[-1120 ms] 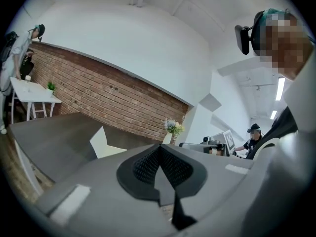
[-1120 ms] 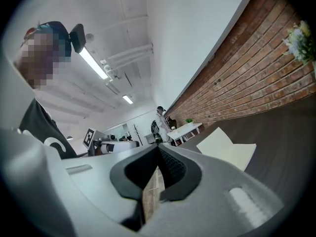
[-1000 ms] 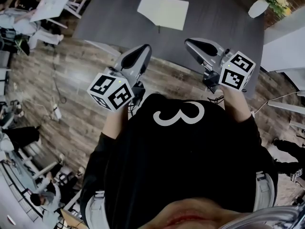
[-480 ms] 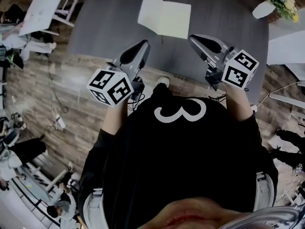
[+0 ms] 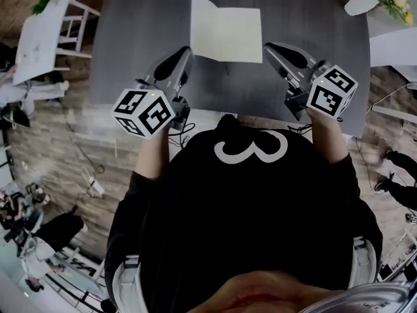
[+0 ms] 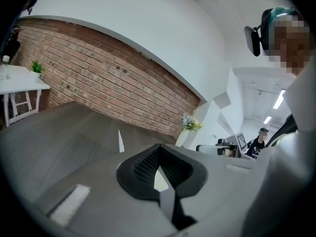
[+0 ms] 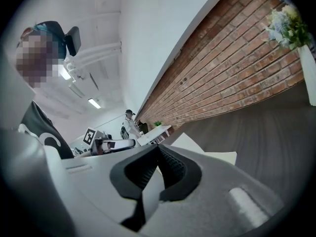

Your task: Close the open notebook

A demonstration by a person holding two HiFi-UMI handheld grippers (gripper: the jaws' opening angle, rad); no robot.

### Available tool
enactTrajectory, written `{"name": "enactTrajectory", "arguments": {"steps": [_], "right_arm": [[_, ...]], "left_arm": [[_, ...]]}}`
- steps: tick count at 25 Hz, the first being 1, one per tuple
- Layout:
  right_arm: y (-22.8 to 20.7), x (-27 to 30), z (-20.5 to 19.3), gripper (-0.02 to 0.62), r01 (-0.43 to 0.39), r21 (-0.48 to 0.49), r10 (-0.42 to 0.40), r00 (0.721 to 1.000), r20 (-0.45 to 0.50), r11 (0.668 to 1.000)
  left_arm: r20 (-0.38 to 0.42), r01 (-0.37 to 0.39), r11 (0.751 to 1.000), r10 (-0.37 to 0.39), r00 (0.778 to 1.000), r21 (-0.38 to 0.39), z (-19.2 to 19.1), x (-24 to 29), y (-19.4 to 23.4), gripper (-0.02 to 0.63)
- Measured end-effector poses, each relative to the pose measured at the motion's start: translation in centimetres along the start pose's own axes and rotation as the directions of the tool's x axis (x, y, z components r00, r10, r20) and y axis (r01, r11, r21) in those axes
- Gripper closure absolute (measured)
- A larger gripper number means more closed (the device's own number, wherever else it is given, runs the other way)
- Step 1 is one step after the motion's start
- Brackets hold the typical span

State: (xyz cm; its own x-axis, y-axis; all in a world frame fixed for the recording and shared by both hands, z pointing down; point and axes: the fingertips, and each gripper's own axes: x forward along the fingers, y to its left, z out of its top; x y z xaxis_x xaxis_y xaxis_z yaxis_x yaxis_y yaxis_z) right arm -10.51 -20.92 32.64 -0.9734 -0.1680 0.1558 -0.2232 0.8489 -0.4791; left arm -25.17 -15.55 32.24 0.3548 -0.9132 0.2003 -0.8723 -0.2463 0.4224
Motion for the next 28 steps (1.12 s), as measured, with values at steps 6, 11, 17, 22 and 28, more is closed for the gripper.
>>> {"name": "enactTrajectory", "arguments": {"steps": [6, 11, 17, 22, 28], "right_arm": [[-2.0, 0.9, -1.5, 0.594, 0.095, 0.044, -0.095, 0.995, -0.003, 0.994], [-3.6, 1.2, -2.9, 0.594, 0.162, 0.052, -0.162, 0.987, -0.006, 0.985], [-4.8, 0.8, -4.1, 0.594, 0.214, 0.073, -0.213, 0.977, -0.017, 0.974], [-5.8, 0.4, -4.8, 0.594, 0.253, 0.095, -0.253, 0.967, -0.021, 0.963], [-6.7, 0.2, -5.8, 0.594, 0.276, 0.114, -0.273, 0.961, -0.037, 0.954]], "left_arm": [[-0.033, 0.006, 1.0, -0.005, 0.999, 0.024, 0.1, 1.8, 3.9, 0.592], [-0.072, -0.016, 0.999, 0.018, 0.997, 0.03, -1.3, 3.2, 7.0, 0.592], [-0.083, -0.014, 0.999, 0.017, 0.996, 0.04, -2.9, 4.9, 9.4, 0.592], [-0.101, 0.01, 1.0, -0.007, 0.995, 0.022, -4.1, 6.3, 10.9, 0.592], [-0.127, 0.03, 1.0, -0.03, 0.991, -0.005, -5.4, 7.6, 11.7, 0.592]]}}
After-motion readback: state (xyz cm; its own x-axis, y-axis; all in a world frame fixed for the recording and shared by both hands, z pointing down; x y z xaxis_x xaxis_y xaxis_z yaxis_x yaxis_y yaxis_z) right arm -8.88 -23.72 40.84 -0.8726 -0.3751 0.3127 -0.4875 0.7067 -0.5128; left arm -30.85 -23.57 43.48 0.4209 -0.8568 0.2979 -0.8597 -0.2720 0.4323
